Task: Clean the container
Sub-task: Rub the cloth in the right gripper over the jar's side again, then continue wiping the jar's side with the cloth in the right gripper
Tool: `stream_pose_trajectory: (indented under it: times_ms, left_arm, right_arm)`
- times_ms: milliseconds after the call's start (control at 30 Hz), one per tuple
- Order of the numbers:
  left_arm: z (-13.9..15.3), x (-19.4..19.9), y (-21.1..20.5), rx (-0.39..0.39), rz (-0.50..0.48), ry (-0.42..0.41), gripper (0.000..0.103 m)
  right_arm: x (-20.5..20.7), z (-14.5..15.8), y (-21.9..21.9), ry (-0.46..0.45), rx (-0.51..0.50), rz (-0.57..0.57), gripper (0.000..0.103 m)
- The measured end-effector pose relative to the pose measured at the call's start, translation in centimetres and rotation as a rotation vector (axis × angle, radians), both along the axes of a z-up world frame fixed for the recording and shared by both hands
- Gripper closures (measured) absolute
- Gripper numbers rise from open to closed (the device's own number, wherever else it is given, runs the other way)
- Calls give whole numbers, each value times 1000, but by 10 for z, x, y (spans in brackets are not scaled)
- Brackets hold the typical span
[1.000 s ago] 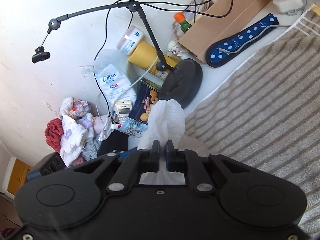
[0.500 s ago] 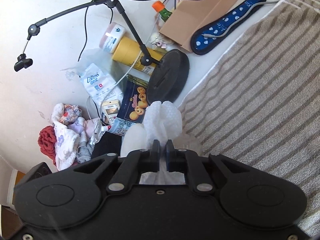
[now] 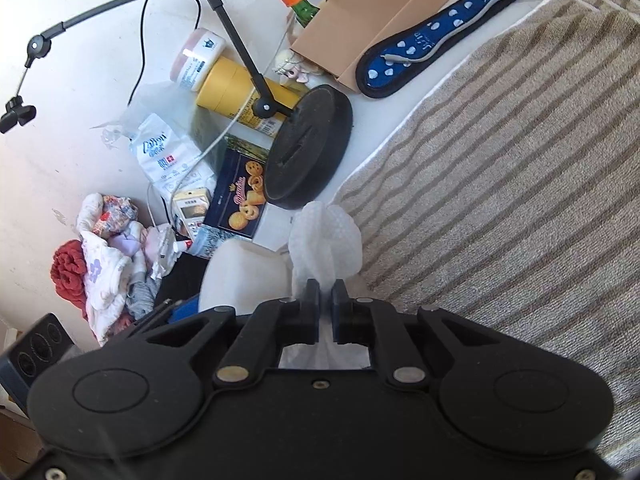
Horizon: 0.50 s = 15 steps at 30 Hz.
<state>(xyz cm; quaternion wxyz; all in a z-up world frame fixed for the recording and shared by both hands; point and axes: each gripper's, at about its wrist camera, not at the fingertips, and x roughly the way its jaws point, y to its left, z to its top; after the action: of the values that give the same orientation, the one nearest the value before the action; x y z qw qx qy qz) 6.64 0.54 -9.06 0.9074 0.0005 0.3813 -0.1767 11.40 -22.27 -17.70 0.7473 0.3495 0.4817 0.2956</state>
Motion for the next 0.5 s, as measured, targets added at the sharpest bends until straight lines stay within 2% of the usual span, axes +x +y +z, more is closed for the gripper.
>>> stream_pose_trajectory:
  times_ms: [500]
  left_arm:
    - [-4,1,-3,27,9,0,34]
  right_arm:
    - [8,-26,13,75,-101,81,97]
